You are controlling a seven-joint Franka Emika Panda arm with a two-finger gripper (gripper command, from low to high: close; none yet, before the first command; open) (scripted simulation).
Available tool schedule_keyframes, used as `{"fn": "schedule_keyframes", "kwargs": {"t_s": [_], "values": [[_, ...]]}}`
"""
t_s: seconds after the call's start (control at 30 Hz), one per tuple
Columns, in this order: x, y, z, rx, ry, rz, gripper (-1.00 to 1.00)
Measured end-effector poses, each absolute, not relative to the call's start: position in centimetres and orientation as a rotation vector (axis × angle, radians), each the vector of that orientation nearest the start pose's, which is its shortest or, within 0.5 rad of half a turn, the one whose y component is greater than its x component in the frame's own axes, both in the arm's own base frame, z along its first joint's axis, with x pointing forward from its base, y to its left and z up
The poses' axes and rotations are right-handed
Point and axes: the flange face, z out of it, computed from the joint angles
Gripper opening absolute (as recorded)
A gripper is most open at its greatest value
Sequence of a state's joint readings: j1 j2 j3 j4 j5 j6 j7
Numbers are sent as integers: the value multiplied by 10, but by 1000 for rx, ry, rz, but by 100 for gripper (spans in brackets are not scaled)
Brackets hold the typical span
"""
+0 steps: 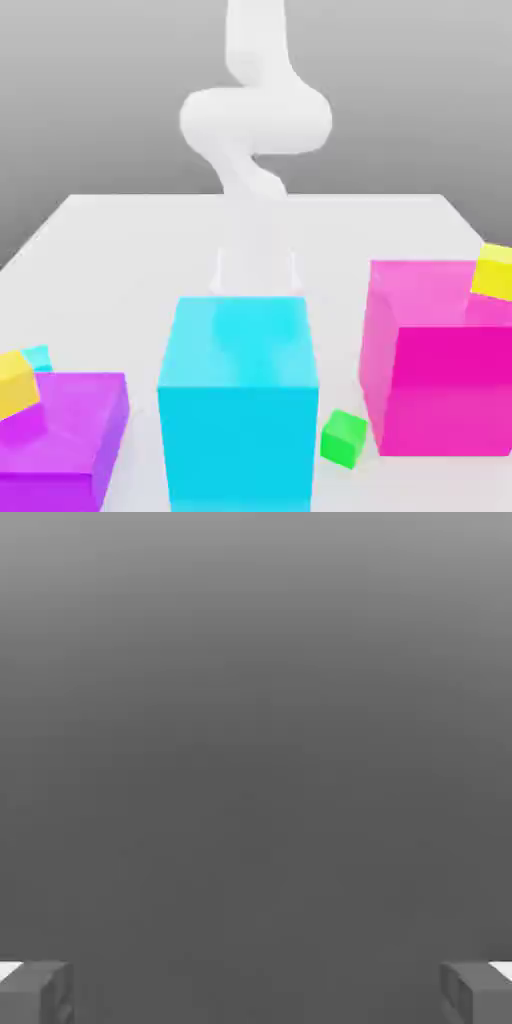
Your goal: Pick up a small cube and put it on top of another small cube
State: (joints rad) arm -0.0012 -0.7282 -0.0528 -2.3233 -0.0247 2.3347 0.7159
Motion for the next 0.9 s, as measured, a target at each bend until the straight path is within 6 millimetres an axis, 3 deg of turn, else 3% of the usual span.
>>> {"fn": "schedule_keyframes", "kwargs": {"t_s": [0.2,0.43,0.67,0.9], "values": [[419,-101,585,-2726,942,-853,0],[430,-186,471,-2910,847,-649,0],[397,-262,356,-3037,728,-402,0],[323,-321,248,-3094,609,-136,0]]}}
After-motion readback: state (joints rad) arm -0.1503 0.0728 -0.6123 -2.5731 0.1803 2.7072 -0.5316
